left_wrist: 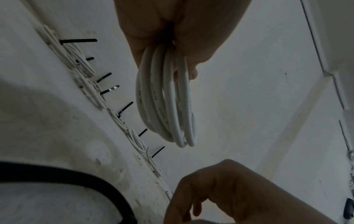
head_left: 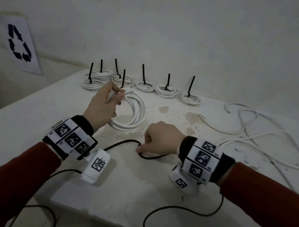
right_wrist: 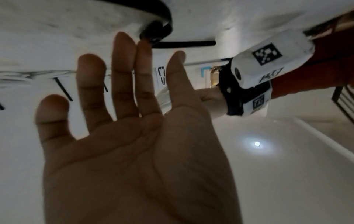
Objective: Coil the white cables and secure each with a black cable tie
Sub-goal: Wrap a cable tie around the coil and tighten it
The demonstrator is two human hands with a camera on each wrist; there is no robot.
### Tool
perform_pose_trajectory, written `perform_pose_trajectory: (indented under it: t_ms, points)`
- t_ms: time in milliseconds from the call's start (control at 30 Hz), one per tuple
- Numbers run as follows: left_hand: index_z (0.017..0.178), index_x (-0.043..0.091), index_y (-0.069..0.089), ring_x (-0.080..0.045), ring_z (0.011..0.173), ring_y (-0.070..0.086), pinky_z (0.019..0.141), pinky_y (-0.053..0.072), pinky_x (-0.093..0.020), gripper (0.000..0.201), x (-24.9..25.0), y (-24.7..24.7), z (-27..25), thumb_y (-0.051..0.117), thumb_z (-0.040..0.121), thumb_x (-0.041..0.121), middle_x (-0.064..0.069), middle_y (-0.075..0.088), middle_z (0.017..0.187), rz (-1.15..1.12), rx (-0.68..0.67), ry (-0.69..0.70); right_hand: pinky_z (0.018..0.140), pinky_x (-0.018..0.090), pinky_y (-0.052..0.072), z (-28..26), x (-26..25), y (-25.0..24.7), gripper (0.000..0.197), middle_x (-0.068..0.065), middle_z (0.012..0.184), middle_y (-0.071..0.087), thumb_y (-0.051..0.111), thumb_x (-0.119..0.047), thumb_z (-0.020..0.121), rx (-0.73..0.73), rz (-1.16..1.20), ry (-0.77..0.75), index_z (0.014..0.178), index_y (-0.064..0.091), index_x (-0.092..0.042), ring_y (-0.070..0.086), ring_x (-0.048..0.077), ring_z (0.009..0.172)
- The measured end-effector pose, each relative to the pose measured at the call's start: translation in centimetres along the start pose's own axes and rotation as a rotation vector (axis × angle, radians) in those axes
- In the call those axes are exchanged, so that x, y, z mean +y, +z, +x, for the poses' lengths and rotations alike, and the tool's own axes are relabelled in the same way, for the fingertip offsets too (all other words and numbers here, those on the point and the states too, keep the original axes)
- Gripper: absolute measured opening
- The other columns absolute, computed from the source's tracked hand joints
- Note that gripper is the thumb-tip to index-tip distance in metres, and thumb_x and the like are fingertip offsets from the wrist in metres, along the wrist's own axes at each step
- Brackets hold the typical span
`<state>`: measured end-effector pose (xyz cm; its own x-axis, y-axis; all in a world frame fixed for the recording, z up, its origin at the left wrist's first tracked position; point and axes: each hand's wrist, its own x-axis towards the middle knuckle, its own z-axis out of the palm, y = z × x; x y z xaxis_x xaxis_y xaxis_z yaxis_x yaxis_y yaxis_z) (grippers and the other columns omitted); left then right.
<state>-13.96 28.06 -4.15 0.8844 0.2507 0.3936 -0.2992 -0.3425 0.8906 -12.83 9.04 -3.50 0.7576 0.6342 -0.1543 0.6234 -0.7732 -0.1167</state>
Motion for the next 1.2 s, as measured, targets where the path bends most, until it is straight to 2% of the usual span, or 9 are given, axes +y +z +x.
perform_pose_trajectory:
  t_ms: [100, 200, 300, 433, 633, 800, 933, 1100, 1200]
  points:
    - [0.092, 0.013, 0.048, -0.003, 0.044, 0.038, 0.046, 0.037, -0.021, 0.009, -0.2, 0.1, 0.0, 0.049, 0.098, 0.02, 0.006, 0.055, 0.076, -0.022, 0.01, -0.003, 0.064, 0.031, 0.05, 1.3, -1.3, 0.4, 0.049, 0.002, 0.076, 0.065, 0.07, -0.061, 0.073, -0.021, -0.054, 0.014, 0.073, 0.06, -0.012, 0.06, 0.021, 0.069]
    - [0.094, 0.011, 0.048, -0.008, 0.043, 0.035, 0.045, 0.037, -0.02, 0.009, -0.2, 0.2, 0.1, 0.048, 0.098, 0.019, 0.005, 0.054, 0.075, -0.043, 0.02, -0.007, 0.067, 0.031, 0.05, 1.8, -1.6, -0.1, 0.043, 0.003, 0.079, 0.062, 0.078, -0.045, 0.074, -0.083, -0.035, -0.004, 0.069, 0.05, -0.012, 0.06, 0.021, 0.075]
    - [0.083, 0.024, 0.047, -0.008, 0.042, 0.035, 0.045, 0.036, -0.022, 0.015, -0.2, 0.2, 0.3, 0.048, 0.098, 0.019, 0.001, 0.053, 0.074, -0.075, 0.037, 0.003, 0.079, 0.035, 0.056, 2.1, -0.8, -0.6, 0.033, 0.009, 0.098, 0.069, 0.079, -0.032, 0.075, -0.093, -0.001, 0.014, 0.084, 0.06, -0.007, 0.064, 0.024, 0.09]
    - [0.083, 0.024, 0.047, -0.006, 0.043, 0.037, 0.044, 0.037, -0.021, 0.015, -0.1, 0.5, 0.5, 0.049, 0.098, 0.02, 0.001, 0.054, 0.075, -0.086, 0.043, 0.005, 0.066, 0.03, 0.055, 1.8, 1.3, -1.5, 0.029, 0.008, 0.093, 0.073, 0.08, -0.026, 0.074, -0.079, 0.038, 0.098, 0.092, 0.074, -0.004, 0.068, 0.023, 0.085]
    - [0.086, 0.021, 0.046, -0.006, 0.043, 0.038, 0.046, 0.038, -0.022, 0.012, 0.0, 1.7, 1.0, 0.049, 0.098, 0.02, 0.0, 0.056, 0.075, -0.089, 0.048, 0.017, 0.054, 0.016, 0.047, -0.2, 5.3, -4.1, 0.01, -0.007, 0.067, 0.068, 0.076, -0.023, 0.079, 0.062, 0.397, 0.196, 0.083, 0.074, -0.014, 0.062, 0.006, 0.063]
    - [0.084, 0.026, 0.048, -0.01, 0.045, 0.04, 0.049, 0.04, -0.027, 0.014, 0.3, 3.3, 1.4, 0.049, 0.098, 0.022, 0.001, 0.057, 0.074, -0.052, 0.035, 0.045, 0.065, 0.02, 0.054, -3.0, 7.2, -6.4, 0.001, -0.005, 0.071, 0.072, 0.074, -0.014, 0.08, 0.221, 0.672, 0.121, 0.079, 0.075, -0.013, 0.062, 0.004, 0.064]
    - [0.08, 0.028, 0.045, -0.012, 0.047, 0.041, 0.048, 0.04, -0.027, 0.02, 1.1, 4.5, 2.0, 0.048, 0.098, 0.021, 0.001, 0.056, 0.073, -0.046, 0.042, 0.054, 0.061, 0.014, 0.042, -3.2, 5.9, -4.9, 0.011, -0.014, 0.075, 0.068, 0.08, -0.031, 0.074, 0.112, 0.276, 0.087, 0.078, 0.073, -0.024, 0.059, -0.001, 0.068]
    - [0.088, 0.017, 0.049, -0.006, 0.042, 0.041, 0.047, 0.041, -0.026, 0.01, 1.8, 5.4, 2.1, 0.048, 0.098, 0.021, 0.003, 0.056, 0.073, -0.003, 0.007, 0.062, 0.074, 0.029, 0.053, -0.9, 4.1, -1.5, 0.036, 0.003, 0.09, 0.068, 0.075, -0.038, 0.079, -0.169, -0.09, 0.103, 0.095, 0.068, -0.006, 0.063, 0.02, 0.084]
    - [0.094, 0.01, 0.049, -0.006, 0.042, 0.042, 0.048, 0.042, -0.027, 0.012, 1.9, 5.5, 2.1, 0.048, 0.098, 0.021, 0.006, 0.058, 0.075, 0.001, 0.001, 0.053, 0.069, 0.028, 0.049, -0.1, 4.0, -1.2, 0.025, 0.0, 0.075, 0.06, 0.074, -0.032, 0.082, -0.207, -0.133, 0.066, 0.088, 0.065, -0.009, 0.059, 0.02, 0.079]
